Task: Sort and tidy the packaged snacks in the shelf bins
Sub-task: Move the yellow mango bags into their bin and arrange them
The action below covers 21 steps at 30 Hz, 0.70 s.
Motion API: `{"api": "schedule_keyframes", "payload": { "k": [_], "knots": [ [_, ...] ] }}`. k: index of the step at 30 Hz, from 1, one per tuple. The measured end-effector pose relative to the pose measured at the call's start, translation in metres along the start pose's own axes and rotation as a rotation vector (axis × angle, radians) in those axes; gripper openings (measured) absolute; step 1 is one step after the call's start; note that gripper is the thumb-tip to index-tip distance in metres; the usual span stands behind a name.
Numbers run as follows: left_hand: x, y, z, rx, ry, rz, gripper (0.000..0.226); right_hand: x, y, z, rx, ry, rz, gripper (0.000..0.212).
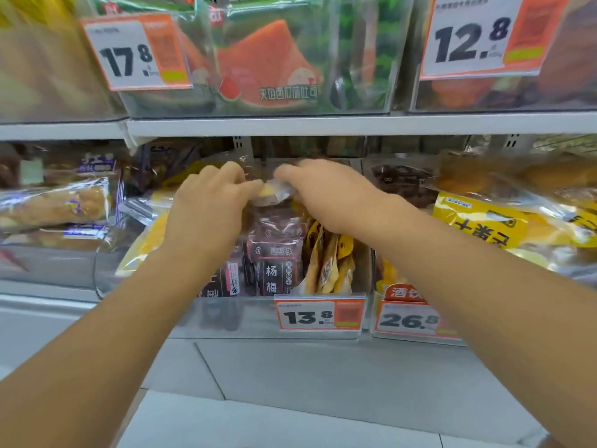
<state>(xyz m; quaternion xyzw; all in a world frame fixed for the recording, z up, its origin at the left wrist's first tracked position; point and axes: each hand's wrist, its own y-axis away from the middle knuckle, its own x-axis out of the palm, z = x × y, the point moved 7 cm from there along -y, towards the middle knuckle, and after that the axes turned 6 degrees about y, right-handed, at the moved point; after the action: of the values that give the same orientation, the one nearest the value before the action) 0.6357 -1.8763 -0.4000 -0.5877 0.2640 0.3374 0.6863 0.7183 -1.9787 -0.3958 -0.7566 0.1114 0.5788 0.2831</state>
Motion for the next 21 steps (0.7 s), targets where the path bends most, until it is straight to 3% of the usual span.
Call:
{"api": "schedule_keyframes", "payload": {
  "k": [2, 4, 6, 9, 11, 13, 15, 16, 18, 21],
  "knots": [
    [0.024, 0.001, 0.006, -0.118, -0.088, 0.183, 0.047, 0.019, 0.002, -0.002, 0.019, -0.063, 0.137, 0.058],
    [0.033, -0.001, 0.005, -0.151, -0.102, 0.235, 0.046, 0.026, 0.009, -0.007, 0.038, -0.09, 0.222, 0.061],
    [0.035, -0.006, 0.008, -0.199, -0.004, 0.261, 0.04, 0.018, 0.018, -0.011, 0.042, -0.095, 0.226, 0.057],
    [0.034, -0.01, 0.009, -0.283, 0.159, 0.353, 0.053, -0.011, 0.043, -0.017, 0.069, -0.199, 0.156, 0.051],
    [0.022, -0.012, 0.002, -0.312, 0.228, 0.322, 0.055, -0.027, 0.069, -0.03, 0.111, -0.221, 0.132, 0.049],
    [-0.004, -0.019, -0.012, -0.3, 0.331, 0.111, 0.039, -0.041, 0.099, -0.056, 0.164, -0.189, 0.117, 0.05],
    [-0.03, -0.025, -0.037, -0.259, 0.554, -0.079, 0.02, -0.048, 0.13, -0.092, 0.269, -0.135, 0.149, 0.067],
    [-0.035, -0.028, -0.055, -0.225, 0.692, -0.087, 0.018, -0.049, 0.144, -0.109, 0.327, -0.107, 0.183, 0.078],
    [-0.03, -0.033, -0.097, -0.135, 0.85, 0.031, 0.029, -0.044, 0.164, -0.135, 0.408, -0.066, 0.236, 0.095],
    [-0.004, -0.04, -0.145, -0.022, 0.767, 0.238, 0.058, -0.03, 0.175, -0.147, 0.453, -0.065, 0.282, 0.111]
  ]
}}
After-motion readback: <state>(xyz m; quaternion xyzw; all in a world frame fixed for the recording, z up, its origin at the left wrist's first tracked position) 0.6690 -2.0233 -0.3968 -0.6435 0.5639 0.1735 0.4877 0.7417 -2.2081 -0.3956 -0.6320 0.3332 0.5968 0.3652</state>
